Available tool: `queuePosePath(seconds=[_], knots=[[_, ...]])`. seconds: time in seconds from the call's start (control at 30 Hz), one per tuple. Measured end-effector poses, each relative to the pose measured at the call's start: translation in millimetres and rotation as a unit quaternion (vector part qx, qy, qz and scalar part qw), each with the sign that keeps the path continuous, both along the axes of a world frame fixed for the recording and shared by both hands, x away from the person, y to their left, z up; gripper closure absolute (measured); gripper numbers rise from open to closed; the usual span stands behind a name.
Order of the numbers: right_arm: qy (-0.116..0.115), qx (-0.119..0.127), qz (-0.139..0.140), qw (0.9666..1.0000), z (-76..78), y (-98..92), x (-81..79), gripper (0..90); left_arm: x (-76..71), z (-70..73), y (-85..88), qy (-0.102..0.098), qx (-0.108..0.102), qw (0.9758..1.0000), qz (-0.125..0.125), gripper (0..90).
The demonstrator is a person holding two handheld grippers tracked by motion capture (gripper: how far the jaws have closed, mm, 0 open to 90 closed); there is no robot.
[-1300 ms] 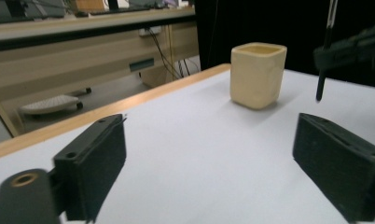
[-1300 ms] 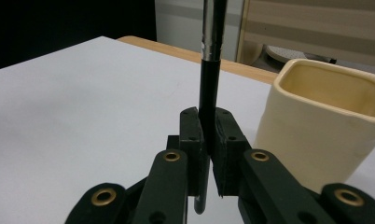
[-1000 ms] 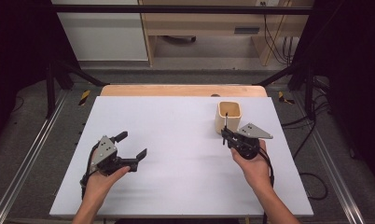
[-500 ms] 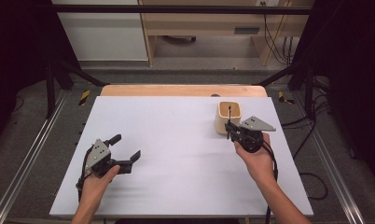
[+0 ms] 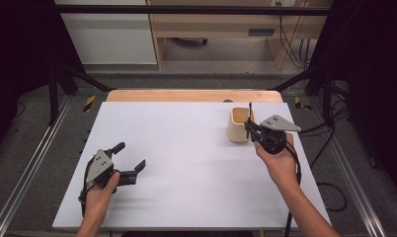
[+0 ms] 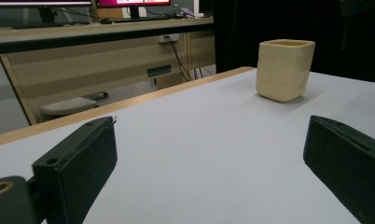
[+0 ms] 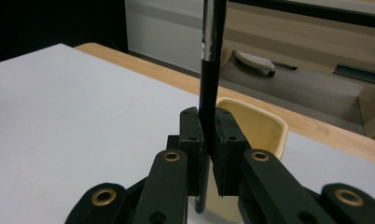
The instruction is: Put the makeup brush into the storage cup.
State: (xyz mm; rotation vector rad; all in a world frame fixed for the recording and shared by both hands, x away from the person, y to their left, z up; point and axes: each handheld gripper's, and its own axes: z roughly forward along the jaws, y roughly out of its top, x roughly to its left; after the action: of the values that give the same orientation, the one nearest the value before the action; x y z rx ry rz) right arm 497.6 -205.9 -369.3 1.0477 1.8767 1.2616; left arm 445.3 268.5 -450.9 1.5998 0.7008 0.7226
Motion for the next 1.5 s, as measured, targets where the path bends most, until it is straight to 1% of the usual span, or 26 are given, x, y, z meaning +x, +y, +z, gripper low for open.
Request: queuePosePath(seconds=[0.13,0.27,0.4,0.43,0.47,0.57,0.8,0.97,1.07,1.1,1.2,1.3,1.43,1.5], knots=[[-0.011,0.009,-0.01,0.9998,7.0,-5.5,4.1,83.7,-0.9,-0.4,1.5,-0.004,-0.004,1.0,-0.001,2.7],[-0.02,0.014,-0.021,0.9995,12.9,-8.8,9.5,83.7,-1.8,-1.4,1.4,-0.007,-0.001,1.0,-0.007,2.6],[-0.029,0.019,-0.028,0.999,17.6,-7.9,14.7,83.7,-2.1,-1.9,1.9,-0.009,0.003,0.9999,-0.009,2.2],[-0.028,0.021,-0.03,0.9989,18.7,-7.1,15.7,83.7,-1.9,-2.1,2.2,-0.009,0.002,0.9999,-0.01,2.2],[-0.033,0.019,-0.03,0.9988,19.4,-6.8,17.2,83.7,-1.5,-2.3,2.6,-0.008,0.003,0.9999,-0.01,2.2],[-0.042,0.017,-0.036,0.9983,20.9,-4.8,21.6,83.7,-0.2,-3.1,3.6,-0.006,-0.006,0.9999,-0.01,2.2],[-0.052,0.024,-0.05,0.9971,24.0,-4.4,32.4,83.7,-1.5,-3.4,5.1,-0.008,-0.023,0.9996,-0.013,1.8],[-0.054,0.03,-0.059,0.9964,23.2,-4.8,37.9,83.7,-1.6,-3.5,6.1,-0.006,-0.034,0.9992,-0.018,1.7],[-0.061,0.034,-0.063,0.9956,22.0,-4.1,40.7,83.7,-1.5,-3.6,7.4,-0.004,-0.044,0.9988,-0.022,1.4],[-0.064,0.032,-0.064,0.9954,21.7,-3.7,41.2,83.7,-1.5,-3.8,7.5,-0.004,-0.045,0.9987,-0.023,1.4],[-0.071,0.039,-0.067,0.9944,21.4,-1.4,42.8,83.7,-1.4,-4.3,7.2,-0.003,-0.046,0.9985,-0.028,1.4],[-0.079,0.036,-0.064,0.9942,20.4,0.0,44.3,83.7,-1.5,-4.7,6.6,-0.002,-0.046,0.9984,-0.033,1.4],[-0.078,0.043,-0.067,0.9937,17.7,0.3,48.4,83.7,-1.0,-5.2,6.6,-0.002,-0.044,0.9985,-0.034,1.3],[-0.082,0.045,-0.068,0.9933,17.3,-0.5,49.9,83.7,-0.6,-5.7,6.0,-0.001,-0.042,0.9985,-0.035,1.3]])
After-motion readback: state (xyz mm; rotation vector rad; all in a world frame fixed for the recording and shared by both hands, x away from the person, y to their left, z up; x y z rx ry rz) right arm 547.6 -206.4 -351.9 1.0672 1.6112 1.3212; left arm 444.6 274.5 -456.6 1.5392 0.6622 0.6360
